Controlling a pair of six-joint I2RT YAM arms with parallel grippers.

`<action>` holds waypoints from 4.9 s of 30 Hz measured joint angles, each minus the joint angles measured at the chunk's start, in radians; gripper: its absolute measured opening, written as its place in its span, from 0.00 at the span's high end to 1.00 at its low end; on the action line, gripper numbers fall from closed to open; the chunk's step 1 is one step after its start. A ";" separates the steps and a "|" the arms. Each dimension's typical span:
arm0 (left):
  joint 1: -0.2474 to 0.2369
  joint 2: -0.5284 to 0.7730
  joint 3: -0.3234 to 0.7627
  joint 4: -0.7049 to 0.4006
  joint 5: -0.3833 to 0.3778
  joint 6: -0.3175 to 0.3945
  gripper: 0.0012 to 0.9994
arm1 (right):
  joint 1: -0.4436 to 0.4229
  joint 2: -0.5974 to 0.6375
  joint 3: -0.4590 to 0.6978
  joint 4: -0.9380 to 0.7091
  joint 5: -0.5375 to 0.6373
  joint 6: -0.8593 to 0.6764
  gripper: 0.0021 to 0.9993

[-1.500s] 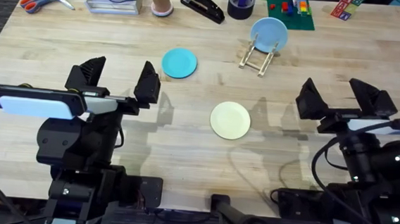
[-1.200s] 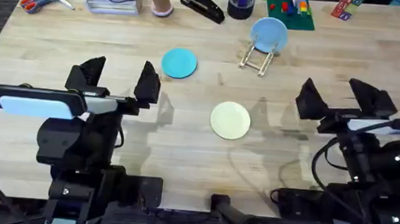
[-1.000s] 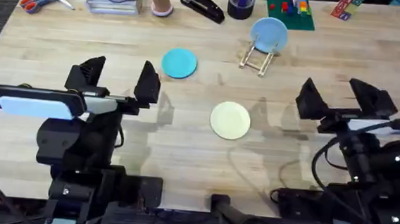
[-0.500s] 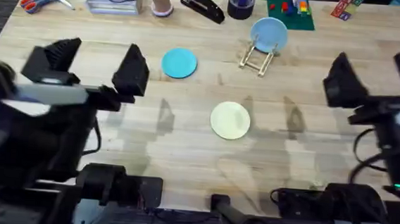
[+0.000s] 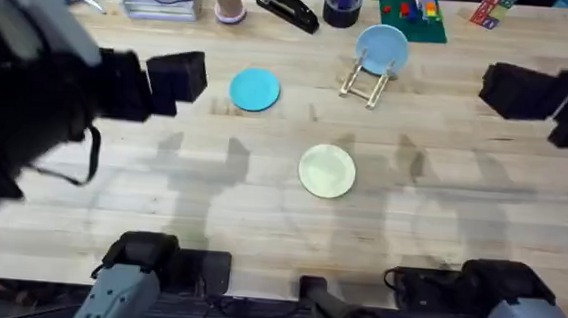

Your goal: Pick up the plates from the table one by one and place each into a slot on the dish rack.

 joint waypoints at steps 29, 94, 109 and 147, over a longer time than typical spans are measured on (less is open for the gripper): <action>0.000 0.554 0.380 -0.341 0.000 0.000 0.01 | 0.003 0.486 0.334 -0.320 0.000 0.000 0.00; 0.274 1.371 0.391 -0.045 0.980 0.360 0.96 | 0.003 0.486 0.335 -0.387 0.000 0.000 0.01; 0.274 1.460 0.395 0.017 0.961 0.351 0.96 | 0.003 0.486 0.335 -0.387 0.000 0.011 0.00; 0.251 1.458 0.414 0.016 0.904 0.336 0.96 | 0.285 0.505 0.263 -0.144 -0.252 0.597 0.00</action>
